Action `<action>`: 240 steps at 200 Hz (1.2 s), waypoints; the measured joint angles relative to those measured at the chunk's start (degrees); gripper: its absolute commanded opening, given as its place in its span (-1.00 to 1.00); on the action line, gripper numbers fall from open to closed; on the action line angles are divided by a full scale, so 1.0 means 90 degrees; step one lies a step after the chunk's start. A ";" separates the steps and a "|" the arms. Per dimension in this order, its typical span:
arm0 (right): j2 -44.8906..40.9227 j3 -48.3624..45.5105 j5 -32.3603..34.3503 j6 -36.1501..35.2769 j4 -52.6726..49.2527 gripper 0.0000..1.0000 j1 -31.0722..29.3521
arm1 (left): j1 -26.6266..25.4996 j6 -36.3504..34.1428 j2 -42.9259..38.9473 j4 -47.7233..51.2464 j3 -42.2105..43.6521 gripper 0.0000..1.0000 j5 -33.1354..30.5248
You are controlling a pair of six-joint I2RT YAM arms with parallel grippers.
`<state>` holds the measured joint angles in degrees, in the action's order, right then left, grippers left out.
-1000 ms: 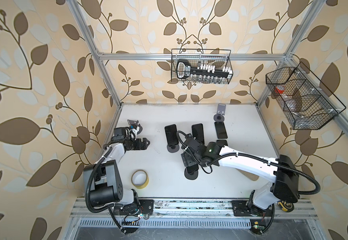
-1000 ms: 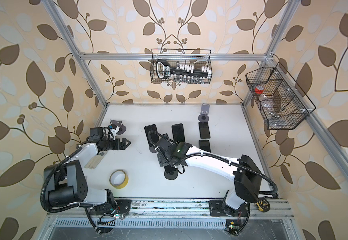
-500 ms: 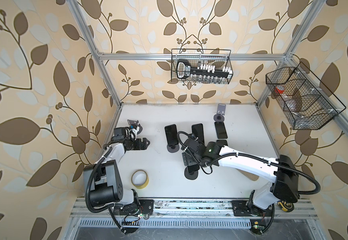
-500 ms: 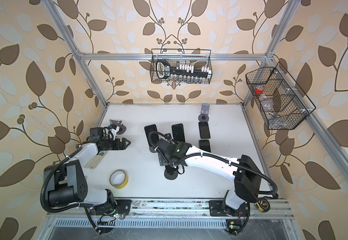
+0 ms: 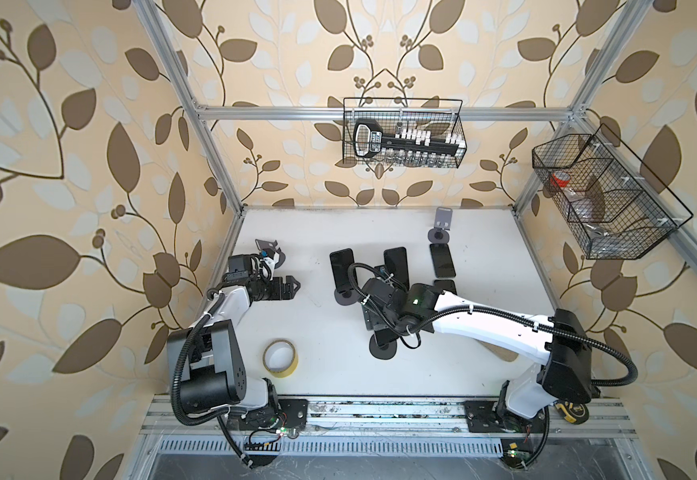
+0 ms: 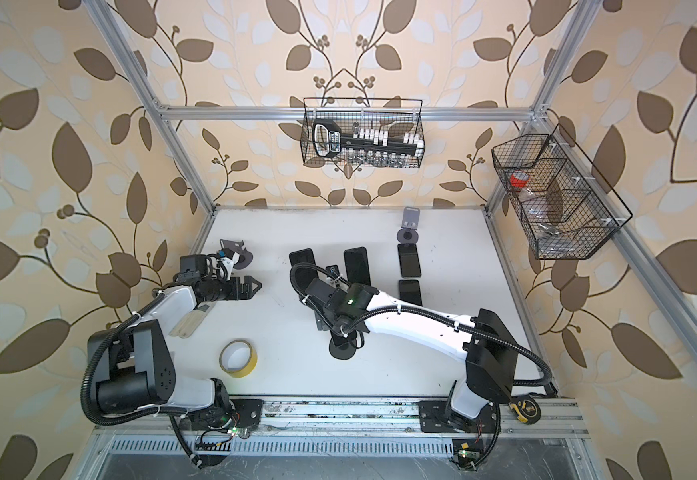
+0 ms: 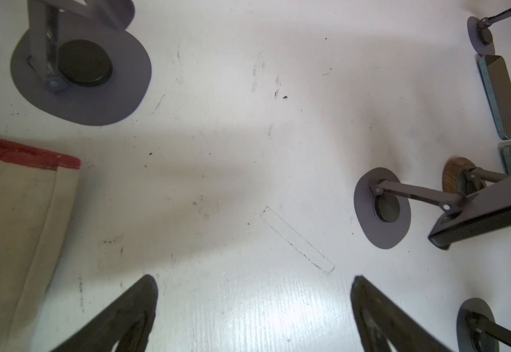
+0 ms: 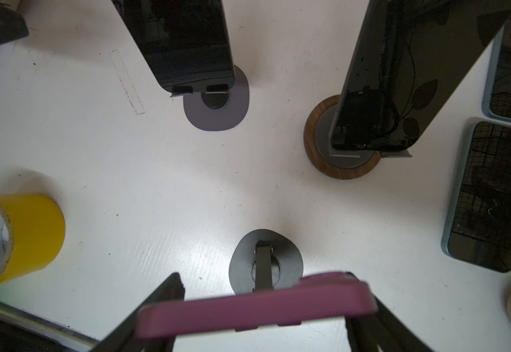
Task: Remove the phone from the phone stand
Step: 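Lift the pink-cased phone up off its gray stand with the right gripper, then carry the pink-cased phone with the right gripper toward the flat phones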
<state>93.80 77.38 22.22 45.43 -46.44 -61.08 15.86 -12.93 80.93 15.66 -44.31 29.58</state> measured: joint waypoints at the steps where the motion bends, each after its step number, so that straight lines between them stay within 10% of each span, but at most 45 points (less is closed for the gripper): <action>1: 0.0002 0.0000 0.0002 0.0002 -0.0002 0.59 0.0000 | 0.0000 0.0000 0.0000 0.0000 0.0000 0.98 0.0000; 240: -0.0342 0.0034 0.0010 -0.0498 -0.0228 0.26 0.0119 | 0.0000 0.0000 0.0000 0.0002 0.0000 0.98 0.0000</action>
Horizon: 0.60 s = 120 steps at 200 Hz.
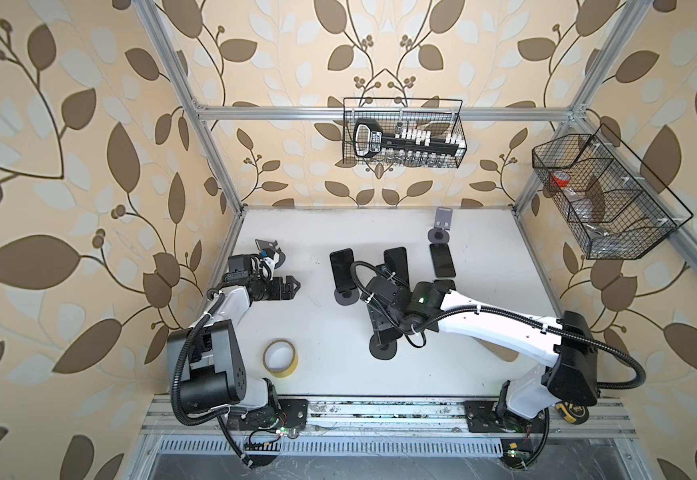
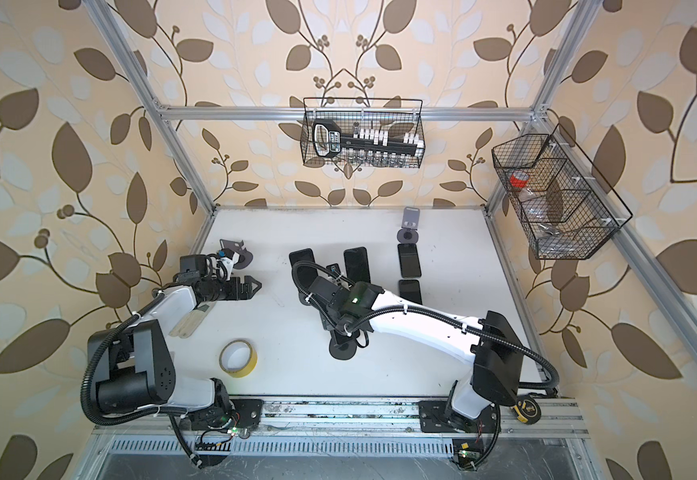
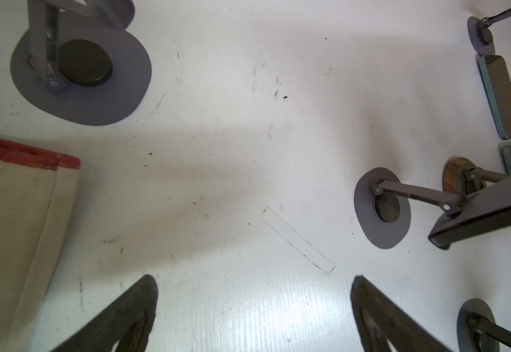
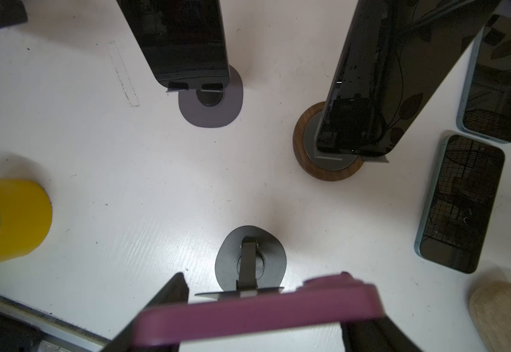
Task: Remove the phone from the phone stand
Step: 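Carry the pink-cased phone with the right gripper toward the flat phones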
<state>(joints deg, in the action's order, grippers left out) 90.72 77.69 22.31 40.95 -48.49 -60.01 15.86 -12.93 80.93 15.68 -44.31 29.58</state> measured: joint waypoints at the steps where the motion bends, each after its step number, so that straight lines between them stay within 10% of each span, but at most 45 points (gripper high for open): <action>1: -0.0017 0.0000 -0.0007 -0.0012 0.0000 0.26 0.0010 | 0.0000 0.0000 0.0000 0.0000 0.0000 0.98 0.0000; 120: -0.1496 -0.0138 -0.0430 -0.0843 -0.0257 0.24 0.1710 | 0.0000 0.0000 0.0000 0.0002 0.0000 0.98 0.0000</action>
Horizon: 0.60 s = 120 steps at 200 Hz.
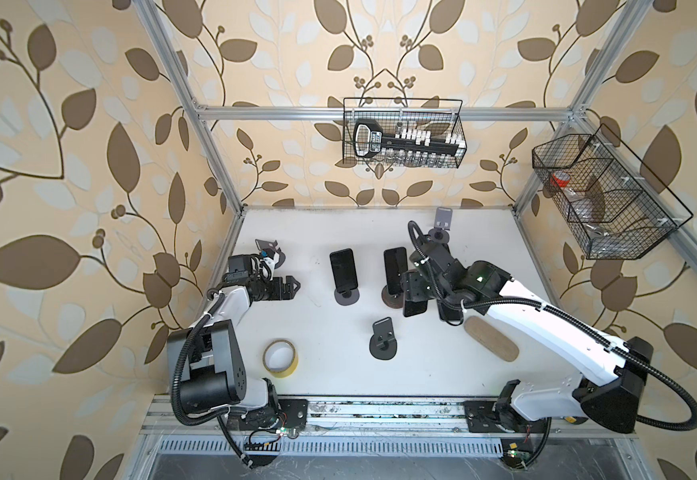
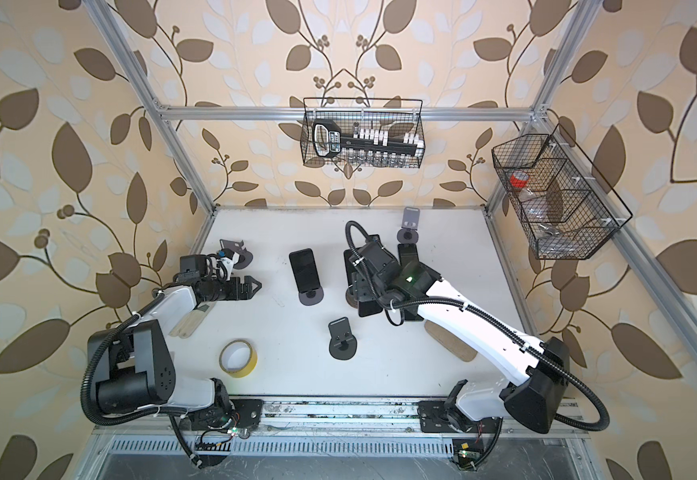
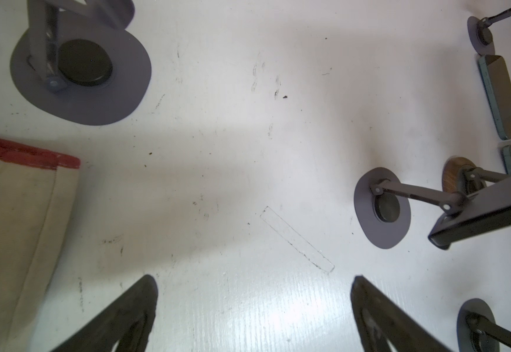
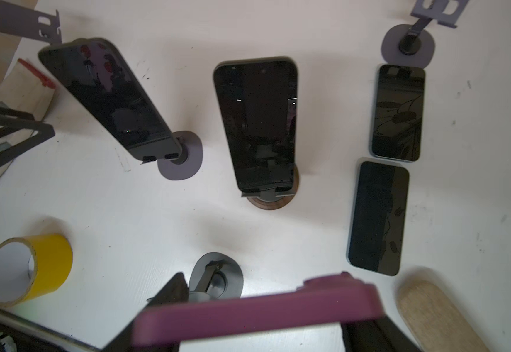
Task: Remove the phone from the phone stand
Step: 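Carry the pink-cased phone with the right gripper toward the flat phones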
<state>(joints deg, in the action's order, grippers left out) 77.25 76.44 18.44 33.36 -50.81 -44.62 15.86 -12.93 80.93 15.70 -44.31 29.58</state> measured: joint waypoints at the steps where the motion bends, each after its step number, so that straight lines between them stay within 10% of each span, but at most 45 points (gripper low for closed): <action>1: -0.0015 -0.0007 -0.0005 -0.0007 -0.0007 0.24 0.0027 | 0.0000 0.0000 0.0000 0.0000 0.0000 0.98 0.0000; 120: -0.0712 -0.2188 -0.0517 -0.0304 -0.0372 0.20 0.0576 | 0.0000 0.0000 0.0002 0.0019 0.0000 0.98 0.0000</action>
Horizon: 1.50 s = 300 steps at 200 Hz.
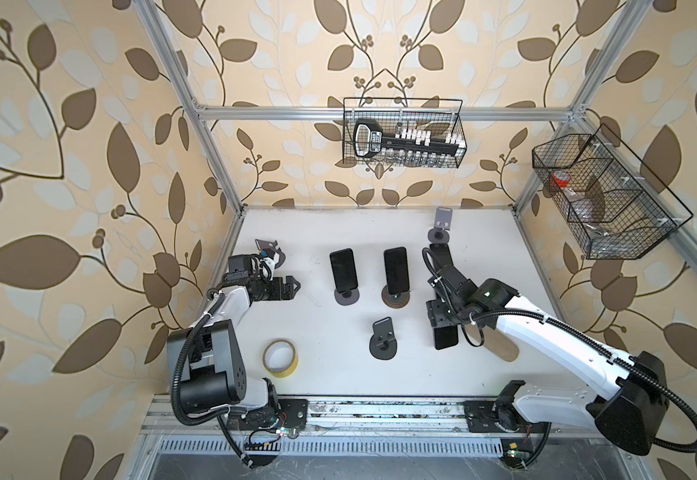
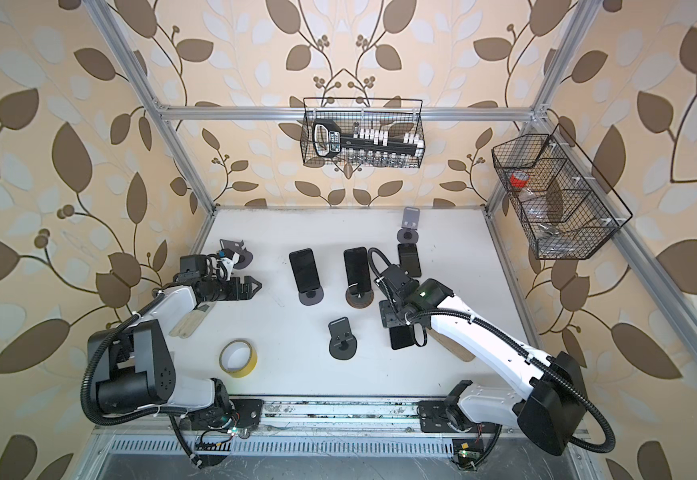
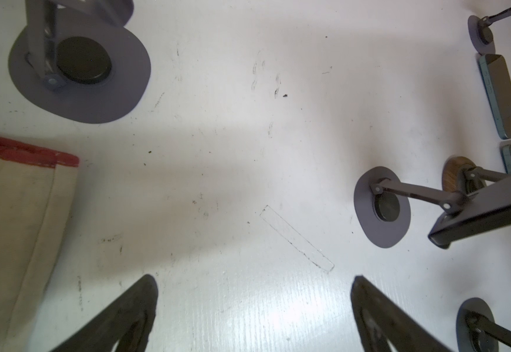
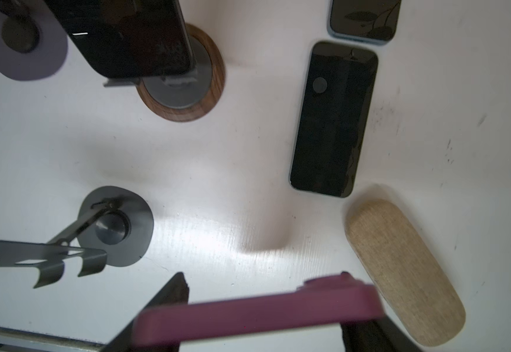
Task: Remove the phone from the phone stand
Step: 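Carry the pink-cased phone with the right gripper toward the flat phones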
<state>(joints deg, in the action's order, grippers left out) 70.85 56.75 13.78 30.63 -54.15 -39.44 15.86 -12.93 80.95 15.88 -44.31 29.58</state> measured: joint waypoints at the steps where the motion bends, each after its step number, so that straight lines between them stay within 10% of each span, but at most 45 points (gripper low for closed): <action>1: -0.0007 -0.0022 -0.0015 0.0002 0.0000 0.20 0.0000 | 0.0000 0.0000 0.0000 0.0000 0.0000 0.98 0.0000; 300: 0.1843 -0.0631 -0.1013 0.0321 0.1409 0.19 -0.0279 | 0.0000 0.0000 0.0005 0.0027 0.0000 0.98 0.0000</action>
<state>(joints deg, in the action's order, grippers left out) 87.44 51.07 4.67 33.52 -41.47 -41.95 15.86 -12.93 80.99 16.12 -44.31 29.58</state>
